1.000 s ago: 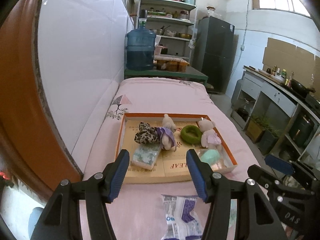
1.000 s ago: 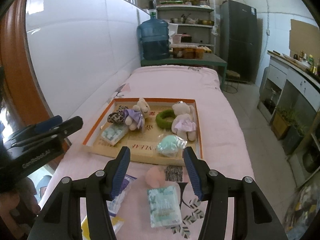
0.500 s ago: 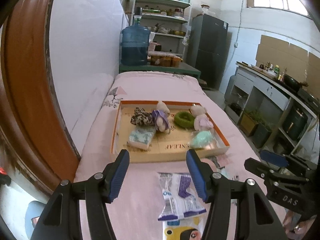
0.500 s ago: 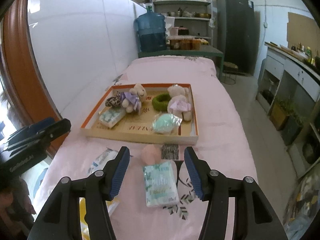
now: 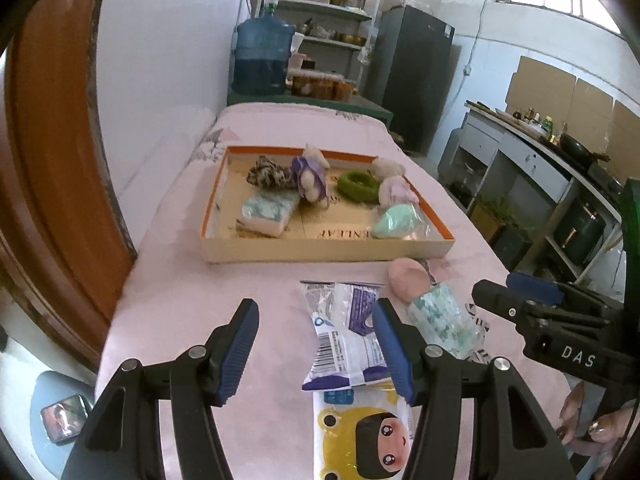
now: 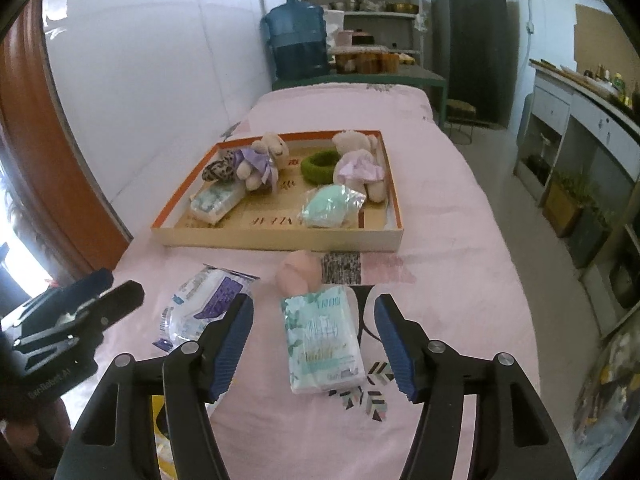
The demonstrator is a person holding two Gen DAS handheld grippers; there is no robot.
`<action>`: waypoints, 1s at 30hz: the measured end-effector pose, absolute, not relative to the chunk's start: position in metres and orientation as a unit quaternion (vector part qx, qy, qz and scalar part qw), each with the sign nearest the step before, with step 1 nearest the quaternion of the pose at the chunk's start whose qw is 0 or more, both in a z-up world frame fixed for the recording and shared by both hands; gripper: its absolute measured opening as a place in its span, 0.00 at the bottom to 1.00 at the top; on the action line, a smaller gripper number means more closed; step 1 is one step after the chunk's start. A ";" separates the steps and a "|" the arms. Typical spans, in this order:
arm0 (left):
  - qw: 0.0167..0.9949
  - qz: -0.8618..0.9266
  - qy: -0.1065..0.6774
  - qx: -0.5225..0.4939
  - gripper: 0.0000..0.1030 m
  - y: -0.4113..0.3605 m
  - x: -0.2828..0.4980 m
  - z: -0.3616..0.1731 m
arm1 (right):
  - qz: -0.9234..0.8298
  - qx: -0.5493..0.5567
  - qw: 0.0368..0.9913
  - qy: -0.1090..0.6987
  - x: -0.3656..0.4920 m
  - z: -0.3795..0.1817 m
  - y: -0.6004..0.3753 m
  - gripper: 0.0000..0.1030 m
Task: Organize soft objects
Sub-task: 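Move both grippers back to the remaining items on the bed, then grasp the white diaper bag with the left gripper while the right grasps the green wipes pack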
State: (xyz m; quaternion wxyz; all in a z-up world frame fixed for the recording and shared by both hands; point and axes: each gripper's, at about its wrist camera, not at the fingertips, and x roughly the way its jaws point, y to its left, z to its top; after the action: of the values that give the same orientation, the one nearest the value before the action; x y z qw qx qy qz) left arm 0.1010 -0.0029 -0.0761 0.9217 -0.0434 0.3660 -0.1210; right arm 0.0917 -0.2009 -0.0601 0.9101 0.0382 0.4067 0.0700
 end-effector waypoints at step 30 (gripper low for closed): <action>0.890 -0.145 0.429 -0.060 0.57 -0.019 0.142 -0.128 | 0.071 0.051 0.890 0.447 0.122 -0.101 -0.202 0.64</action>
State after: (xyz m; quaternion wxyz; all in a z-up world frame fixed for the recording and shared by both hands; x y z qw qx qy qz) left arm 0.1424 -0.0188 -0.1279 0.8897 -0.0602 0.4288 -0.1449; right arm 0.1220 -0.2015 -0.1009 0.8904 0.0508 0.4466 0.0712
